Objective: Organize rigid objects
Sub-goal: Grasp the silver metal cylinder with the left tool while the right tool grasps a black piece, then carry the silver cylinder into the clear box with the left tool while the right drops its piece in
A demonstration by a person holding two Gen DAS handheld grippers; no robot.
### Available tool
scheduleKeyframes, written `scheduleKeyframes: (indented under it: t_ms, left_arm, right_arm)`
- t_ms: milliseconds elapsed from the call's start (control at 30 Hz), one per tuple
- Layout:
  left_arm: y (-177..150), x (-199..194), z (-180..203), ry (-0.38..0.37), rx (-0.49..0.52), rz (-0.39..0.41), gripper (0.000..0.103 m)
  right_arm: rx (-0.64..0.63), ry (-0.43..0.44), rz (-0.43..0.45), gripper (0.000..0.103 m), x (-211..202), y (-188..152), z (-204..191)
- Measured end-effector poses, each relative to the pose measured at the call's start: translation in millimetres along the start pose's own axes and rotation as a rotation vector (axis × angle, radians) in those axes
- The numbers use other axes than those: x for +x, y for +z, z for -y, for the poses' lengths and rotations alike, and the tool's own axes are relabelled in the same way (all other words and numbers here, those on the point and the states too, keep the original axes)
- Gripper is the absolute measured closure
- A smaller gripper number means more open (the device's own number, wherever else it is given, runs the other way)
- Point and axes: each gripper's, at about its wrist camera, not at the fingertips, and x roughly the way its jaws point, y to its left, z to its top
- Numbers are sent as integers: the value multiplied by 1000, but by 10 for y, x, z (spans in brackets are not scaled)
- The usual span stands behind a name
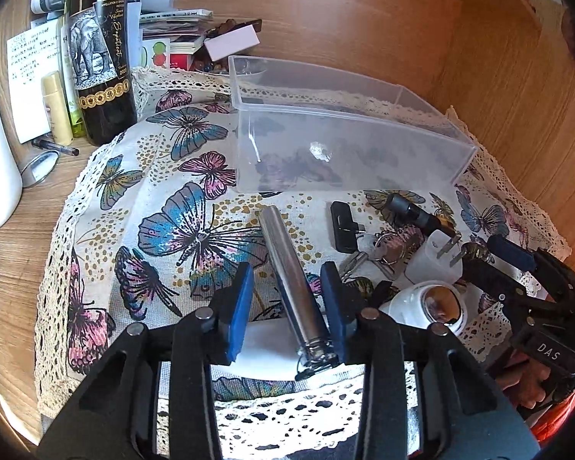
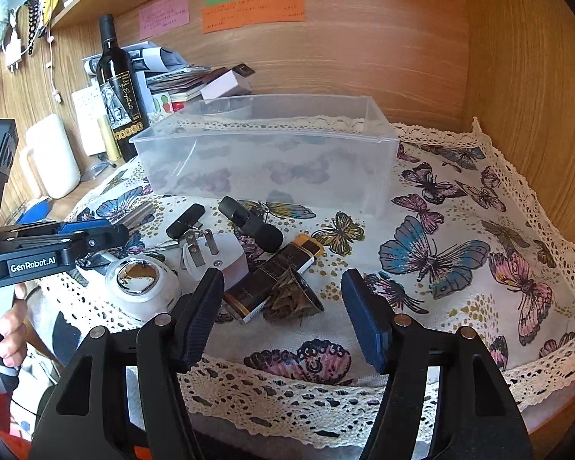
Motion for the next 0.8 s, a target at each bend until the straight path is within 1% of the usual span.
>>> scheduleKeyframes:
  t_ms: [33,100,167,200,267,333,433,533,800]
  left_arm:
    - [0,22,5,-6,-1,-4,73]
    - [-5,62,5,-9,0,-10,83]
    - [-1,86,17,3,9,-2,88]
    - [6,93,12,1,8,0,88]
    - [13,101,8,-2,9,4,88]
    - [17,105,21,8,18,9,88]
    - [13,71,49,24,39,20,88]
    - [25,-13,55,26,55,37,88]
    - [119,-339,123,9,92,103,88]
  right_arm:
    - [7,-2,-3,43,13,4,10]
    - [38,1,-13,47,32,5,59]
    - [64,13,-23,55,40,-6,110]
    - [74,15,-28,56,45,-15,134]
    - [87,17,-47,65,79,-32,172]
    - [106,38,-55,71,103,-49,211]
    - [110,42,-53,72,96,-37,235]
    - [101,26,-37,72,61,-9,244]
    - [83,4,48,72,-139,186,266]
